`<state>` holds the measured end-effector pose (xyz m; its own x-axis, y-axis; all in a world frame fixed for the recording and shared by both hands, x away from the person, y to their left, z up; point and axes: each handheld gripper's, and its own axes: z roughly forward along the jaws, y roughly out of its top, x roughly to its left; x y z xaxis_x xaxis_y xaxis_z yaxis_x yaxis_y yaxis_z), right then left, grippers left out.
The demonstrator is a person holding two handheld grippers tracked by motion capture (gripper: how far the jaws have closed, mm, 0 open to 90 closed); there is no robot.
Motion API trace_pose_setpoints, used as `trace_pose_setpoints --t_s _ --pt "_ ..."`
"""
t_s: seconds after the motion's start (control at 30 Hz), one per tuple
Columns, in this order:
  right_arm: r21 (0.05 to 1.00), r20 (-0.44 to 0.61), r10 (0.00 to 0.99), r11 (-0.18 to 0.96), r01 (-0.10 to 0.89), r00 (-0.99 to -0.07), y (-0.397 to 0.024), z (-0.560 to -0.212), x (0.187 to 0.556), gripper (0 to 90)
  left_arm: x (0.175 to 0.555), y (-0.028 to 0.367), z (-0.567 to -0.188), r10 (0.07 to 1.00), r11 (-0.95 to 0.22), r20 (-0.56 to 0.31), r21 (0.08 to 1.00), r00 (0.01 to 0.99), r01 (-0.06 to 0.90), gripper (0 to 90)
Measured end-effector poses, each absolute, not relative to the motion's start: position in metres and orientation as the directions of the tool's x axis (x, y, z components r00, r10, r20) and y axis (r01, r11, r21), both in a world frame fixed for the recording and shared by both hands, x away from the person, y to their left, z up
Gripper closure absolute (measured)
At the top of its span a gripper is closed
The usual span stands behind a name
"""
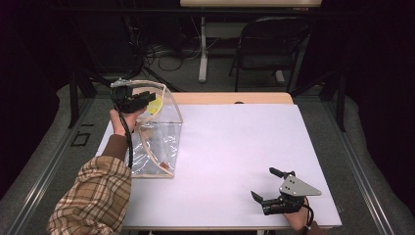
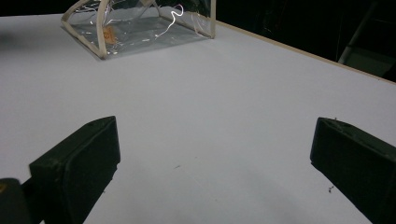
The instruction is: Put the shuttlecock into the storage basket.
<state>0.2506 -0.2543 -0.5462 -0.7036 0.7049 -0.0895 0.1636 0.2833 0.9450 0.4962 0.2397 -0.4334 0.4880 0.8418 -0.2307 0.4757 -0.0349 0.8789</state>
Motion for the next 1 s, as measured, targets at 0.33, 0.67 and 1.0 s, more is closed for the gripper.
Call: trace_pose_setpoints --t_s 0.33,0.67,1.0 --pt "0.944 -0.089 0.704 0.285 0.165 -0.705 -0.255 -0.546 0.251 1.0 0.487 0.25 -0.422 0.838 -0.015 -0.239 0.889 0.49 0.457 23.3" --pt "0.946 -0.08 0.706 0.276 0.169 -0.704 -0.258 -0.547 0.251 1.0 0.468 0.251 -0.407 0.844 -0.085 -0.162 0.901 0.512 0.425 7.2" --pt "0.945 -0.08 0.705 0.278 0.171 -0.704 -0.257 -0.547 0.251 1.0 0.448 0.251 -0.402 0.834 -0.131 -0.116 0.908 0.54 0.399 0.3"
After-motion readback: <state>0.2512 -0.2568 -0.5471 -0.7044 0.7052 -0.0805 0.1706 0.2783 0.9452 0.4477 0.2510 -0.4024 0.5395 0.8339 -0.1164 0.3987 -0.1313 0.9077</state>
